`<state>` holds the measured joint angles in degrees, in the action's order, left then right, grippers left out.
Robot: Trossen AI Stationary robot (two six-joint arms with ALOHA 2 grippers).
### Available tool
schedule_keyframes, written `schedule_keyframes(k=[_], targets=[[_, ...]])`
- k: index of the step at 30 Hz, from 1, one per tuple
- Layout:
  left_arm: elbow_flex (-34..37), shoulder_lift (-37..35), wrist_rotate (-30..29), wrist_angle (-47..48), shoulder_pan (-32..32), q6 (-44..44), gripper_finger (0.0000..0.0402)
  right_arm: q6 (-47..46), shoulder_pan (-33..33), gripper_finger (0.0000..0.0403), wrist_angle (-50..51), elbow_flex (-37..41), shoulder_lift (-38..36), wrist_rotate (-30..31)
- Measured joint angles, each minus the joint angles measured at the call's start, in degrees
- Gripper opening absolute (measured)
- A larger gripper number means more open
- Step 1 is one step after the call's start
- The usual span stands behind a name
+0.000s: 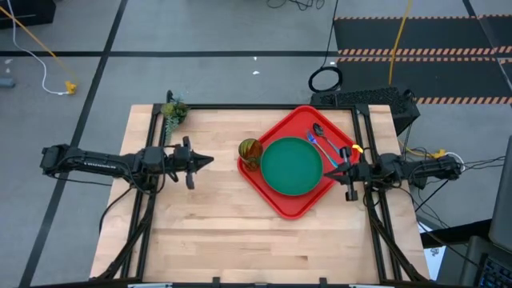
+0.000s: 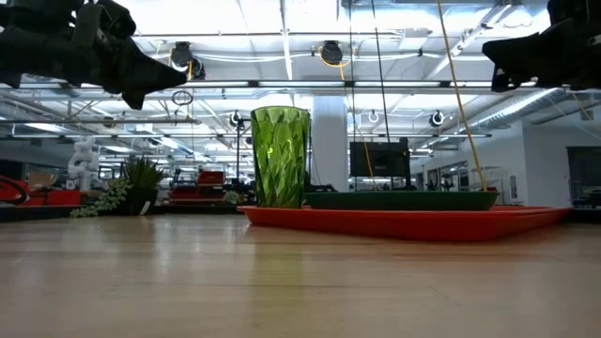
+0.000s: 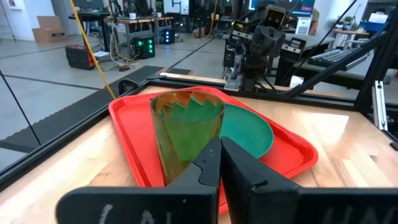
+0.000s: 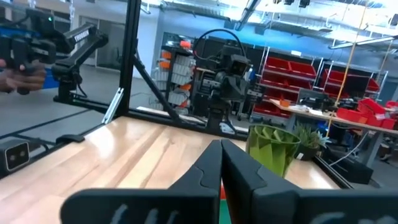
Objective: Pick and place plate/cup/fork/spoon on tray
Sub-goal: Return to Home Position
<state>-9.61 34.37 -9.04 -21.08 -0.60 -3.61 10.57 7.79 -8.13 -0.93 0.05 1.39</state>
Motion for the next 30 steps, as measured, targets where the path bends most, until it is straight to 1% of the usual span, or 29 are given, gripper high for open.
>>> schedule_keyframes(k=[2,5,10,17,20,25,30], targets=[[0.0,0.0,0.0,-0.2,0.0,-0.1,0.0018,-0.2,-0.4,0.0000,0.2,0.0,0.0,-0.4],[0.0,0.0,0.0,-0.5,0.0,-0.1,0.0024,-0.9,-2.1,0.0000,0.7,0.0,0.0,-3.1],[0.0,0.0,0.0,-1.5,0.0,-0.1,0.0025,-1.1,-6.0,0.0000,1.6,0.0,0.0,-3.4],[0.0,0.0,0.1,-2.0,0.0,1.6,0.0026,-3.7,-12.7,0.0000,4.9,0.0,0.0,-9.5],[0.0,0.0,0.0,-2.3,0.0,1.9,0.0026,-4.5,-14.1,0.0000,5.2,0.0,0.0,-10.1],[0.0,0.0,0.0,-3.0,0.0,2.6,0.0026,-3.8,-14.4,0.0000,5.4,0.0,0.1,-10.2],[0.0,0.0,-0.4,-3.0,0.0,3.3,0.0026,-2.1,-14.4,0.0000,6.0,0.1,0.7,-8.3]])
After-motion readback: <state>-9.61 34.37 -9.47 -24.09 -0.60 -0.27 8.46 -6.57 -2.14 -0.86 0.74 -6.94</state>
